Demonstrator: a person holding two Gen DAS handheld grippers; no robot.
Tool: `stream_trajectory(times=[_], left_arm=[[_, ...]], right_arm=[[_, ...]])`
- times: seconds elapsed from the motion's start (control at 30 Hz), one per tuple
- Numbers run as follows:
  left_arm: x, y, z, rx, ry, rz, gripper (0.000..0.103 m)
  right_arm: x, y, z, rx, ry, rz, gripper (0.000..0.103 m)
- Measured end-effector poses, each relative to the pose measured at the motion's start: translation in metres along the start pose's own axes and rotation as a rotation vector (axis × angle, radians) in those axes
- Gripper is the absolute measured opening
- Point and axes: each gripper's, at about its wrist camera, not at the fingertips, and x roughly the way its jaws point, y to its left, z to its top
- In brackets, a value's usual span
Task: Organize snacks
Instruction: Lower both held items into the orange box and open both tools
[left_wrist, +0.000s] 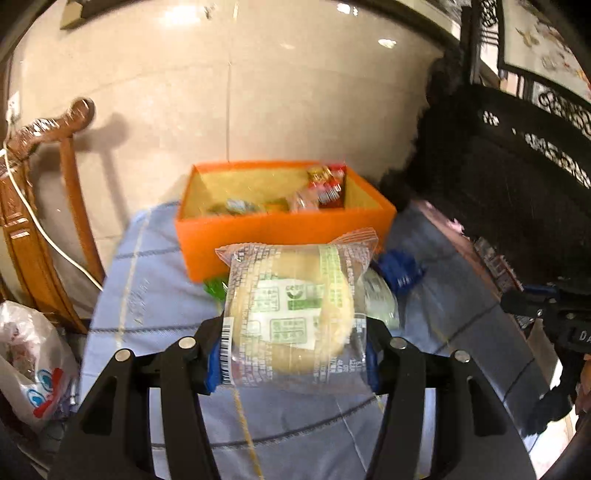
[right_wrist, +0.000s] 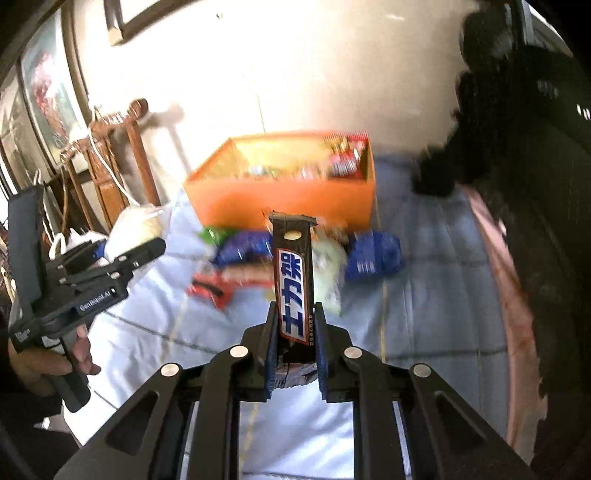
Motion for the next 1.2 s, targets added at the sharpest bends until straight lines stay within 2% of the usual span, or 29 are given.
stream_trajectory(times=[0.3, 0.6, 0.8, 0.93, 1.2], left_arm=[[-0.032, 0.021, 0.037, -0.027, -0.046, 0.080, 0.054], [-0.030, 0.023, 0.107, -0.039, -0.085, 0.119, 0.054], [-0.012, 0.019, 0.160, -0.033, -0.107, 0.137, 0.055], [0.003, 0.016, 0.181, -0.018, -0.111, 0.150, 0.055], [0.065, 0.019, 0.200, 0.009, -0.061, 0.196, 0.055]], right_arm=[[-0.032, 0.022, 0.064, -0.052, -0.124, 0.005, 0.017], [-0.034, 0.019, 0.121, -0.051, -0.174, -0.017, 0.017], [-0.024, 0.014, 0.157, -0.058, -0.185, -0.040, 0.017], [-0.012, 0.008, 0.181, -0.056, -0.186, -0.051, 0.017], [0.036, -0.012, 0.213, -0.045, -0.142, -0.059, 0.017]])
